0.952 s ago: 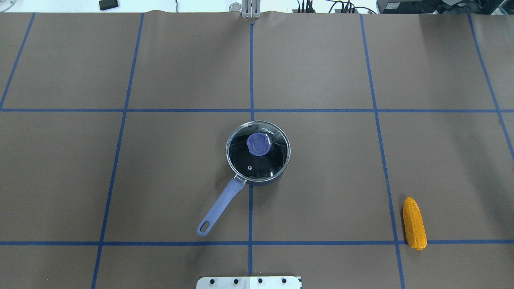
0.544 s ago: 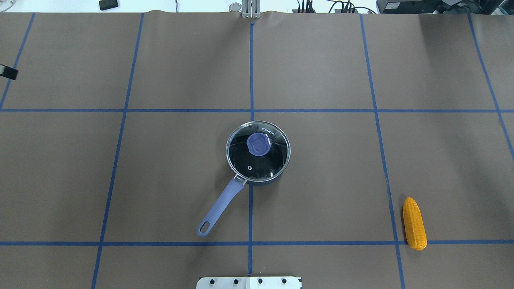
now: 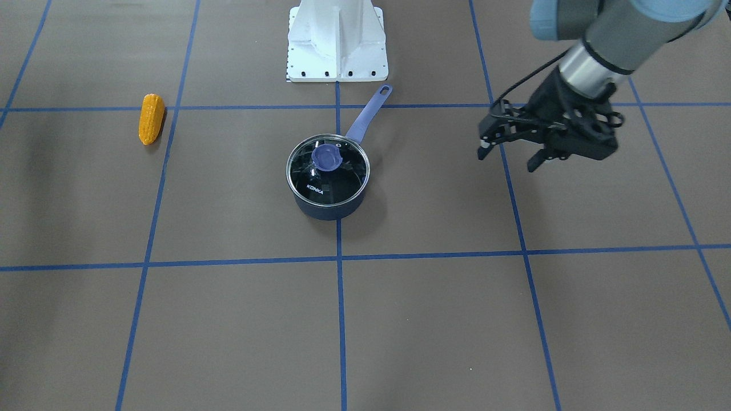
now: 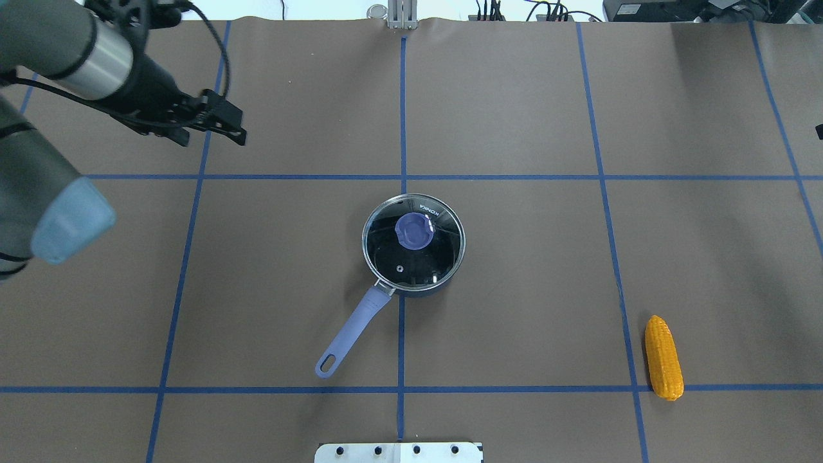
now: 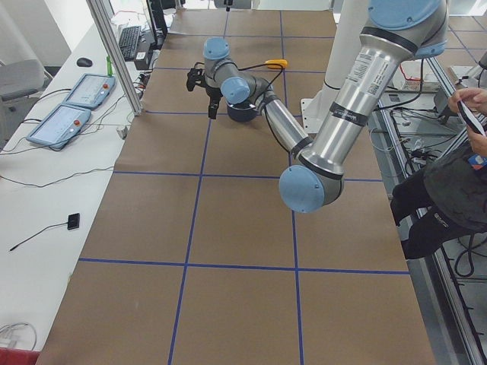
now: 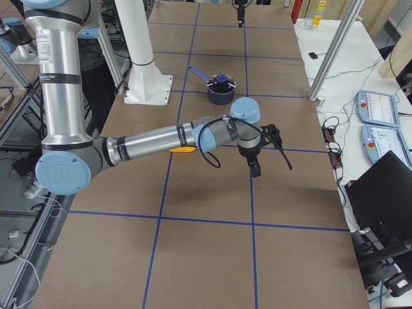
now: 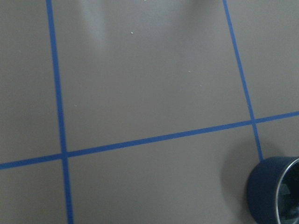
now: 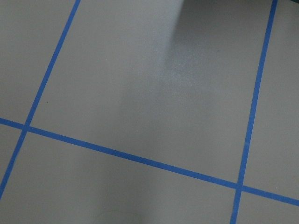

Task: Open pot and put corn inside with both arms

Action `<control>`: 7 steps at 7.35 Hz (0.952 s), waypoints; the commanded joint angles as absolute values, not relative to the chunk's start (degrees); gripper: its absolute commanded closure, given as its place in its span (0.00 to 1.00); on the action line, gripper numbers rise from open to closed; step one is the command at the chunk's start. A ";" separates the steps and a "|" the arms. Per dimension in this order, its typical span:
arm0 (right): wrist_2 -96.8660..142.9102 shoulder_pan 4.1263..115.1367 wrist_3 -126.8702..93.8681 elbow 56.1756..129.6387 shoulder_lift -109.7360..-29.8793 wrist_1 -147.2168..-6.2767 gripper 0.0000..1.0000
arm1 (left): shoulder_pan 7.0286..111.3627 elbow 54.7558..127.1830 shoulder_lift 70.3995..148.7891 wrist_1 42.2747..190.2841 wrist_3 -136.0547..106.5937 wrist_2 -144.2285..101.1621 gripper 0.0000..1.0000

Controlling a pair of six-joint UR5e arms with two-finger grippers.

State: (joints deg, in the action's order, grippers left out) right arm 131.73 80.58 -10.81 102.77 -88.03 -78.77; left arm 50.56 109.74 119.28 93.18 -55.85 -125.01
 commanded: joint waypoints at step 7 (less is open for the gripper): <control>131.66 79.98 -11.25 102.48 -88.15 -78.75 0.00 | 27.51 87.10 146.08 83.94 -78.49 -102.22 0.01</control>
State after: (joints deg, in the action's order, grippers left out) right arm 131.68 80.01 -11.25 102.58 -88.15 -78.75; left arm 27.92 88.30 145.95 83.89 -78.32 -102.71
